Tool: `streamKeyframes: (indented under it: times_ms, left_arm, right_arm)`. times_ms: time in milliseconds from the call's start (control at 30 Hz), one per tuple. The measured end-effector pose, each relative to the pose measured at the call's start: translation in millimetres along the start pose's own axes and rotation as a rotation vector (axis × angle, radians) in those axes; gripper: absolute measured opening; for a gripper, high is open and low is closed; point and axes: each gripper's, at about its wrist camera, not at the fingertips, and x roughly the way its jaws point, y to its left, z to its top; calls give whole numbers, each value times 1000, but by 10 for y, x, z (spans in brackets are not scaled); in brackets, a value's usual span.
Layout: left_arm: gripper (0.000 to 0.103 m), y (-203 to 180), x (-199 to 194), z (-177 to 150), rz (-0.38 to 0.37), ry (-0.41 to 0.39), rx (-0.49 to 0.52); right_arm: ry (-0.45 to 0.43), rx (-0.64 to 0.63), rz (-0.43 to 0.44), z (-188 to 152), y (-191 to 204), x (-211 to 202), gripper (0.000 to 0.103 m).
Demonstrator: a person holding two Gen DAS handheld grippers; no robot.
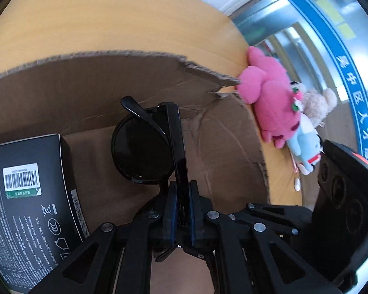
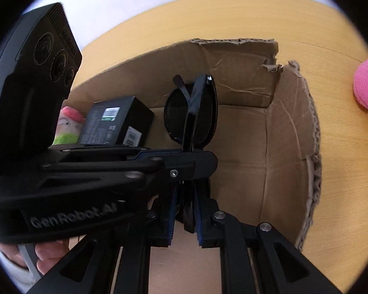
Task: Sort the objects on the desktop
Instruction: 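Carry the sunglasses with the left gripper over the box and lower them, then open the left gripper to release the sunglasses and withdraw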
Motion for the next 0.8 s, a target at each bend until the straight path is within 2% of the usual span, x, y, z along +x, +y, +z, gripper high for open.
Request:
streamKeyframes:
  times_ms: [100,167,233,300,367,400,433,500,567,600,633,667,733,800]
  left_arm:
    - [13,-45,-28,-22,24,-10,3]
    - [29,-70,-99,-33,22,-21,10]
    - [38,-142,-272,-77,38,-58,34]
    - [39,-218,-493,-151,78,-101,70]
    - [39,-306,-776,-265,125,-169,112]
    - [39,-372,-982,-364,142,-222,145]
    - [40,-397,-1136,-434,154,-262,163]
    - [49,-507,-1568,-702,208,-402,210]
    - [72,-617,-1904,-984,264,-538,252]
    - [78,-689,-2118,-1221,312,-640,282]
    - [90,-730,-2241,-1378,343,-703,299]
    - [102,-789,-2393,-1619,386,-793,327]
    - [103,-875,-2556,-1950,443,-907,370]
    - [103,-931,-2646,-2227,480,-954,403]
  right_arm:
    - [-1,9,-19,-20,17,39,13]
    - [-4,13,-29,-37,19,41,13]
    - [-13,14,-49,-72,19,34,14]
    - [-23,14,-62,-115,40,3,16]
    - [-47,11,-76,-178,116,-120,24]
    - [-62,-1,-85,-215,168,-195,34]
    - [-94,-22,-105,-266,239,-304,50]
    - [-188,-67,-163,-436,395,-583,64]
    - [-277,-100,-208,-614,532,-842,68]
    - [-310,-110,-219,-474,459,-777,71]
    - [-368,-130,-244,-627,564,-937,75]
    - [-401,-143,-263,-542,588,-850,77]
    - [-498,-176,-324,-809,765,-1057,82]
    - [-545,-164,-354,-907,900,-1220,82]
